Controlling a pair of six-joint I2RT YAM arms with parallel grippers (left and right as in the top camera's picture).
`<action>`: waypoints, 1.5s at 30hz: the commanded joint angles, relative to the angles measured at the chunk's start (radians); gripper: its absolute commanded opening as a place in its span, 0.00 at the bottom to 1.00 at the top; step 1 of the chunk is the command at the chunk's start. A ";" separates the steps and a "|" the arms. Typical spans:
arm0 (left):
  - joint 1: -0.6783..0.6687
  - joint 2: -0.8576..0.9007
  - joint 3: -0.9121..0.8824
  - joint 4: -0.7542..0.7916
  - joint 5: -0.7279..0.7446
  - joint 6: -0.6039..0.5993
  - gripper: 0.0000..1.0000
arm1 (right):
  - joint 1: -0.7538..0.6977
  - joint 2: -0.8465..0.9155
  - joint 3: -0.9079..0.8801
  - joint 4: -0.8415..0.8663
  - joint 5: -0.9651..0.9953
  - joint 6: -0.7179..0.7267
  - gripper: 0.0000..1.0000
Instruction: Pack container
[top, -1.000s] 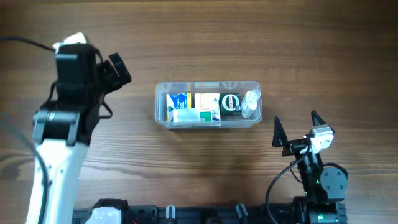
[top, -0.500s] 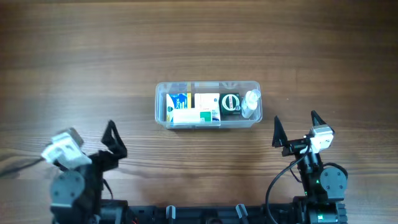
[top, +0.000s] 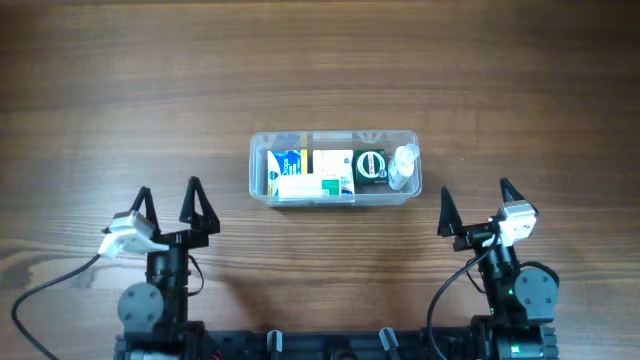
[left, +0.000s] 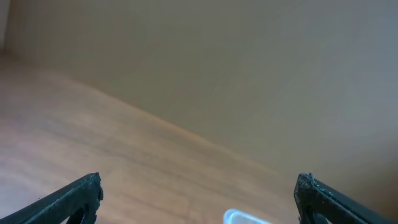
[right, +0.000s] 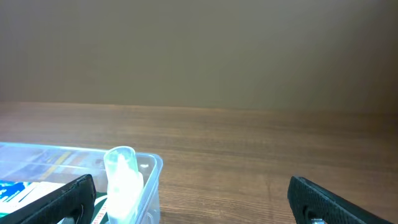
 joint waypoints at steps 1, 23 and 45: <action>0.020 -0.011 -0.051 -0.043 0.019 0.006 1.00 | 0.006 -0.004 -0.001 0.005 -0.019 0.011 1.00; 0.020 -0.011 -0.080 -0.061 0.125 0.186 1.00 | 0.006 -0.004 -0.001 0.005 -0.019 0.011 1.00; 0.020 -0.011 -0.080 -0.061 0.125 0.186 1.00 | 0.006 -0.004 -0.001 0.005 -0.019 0.011 1.00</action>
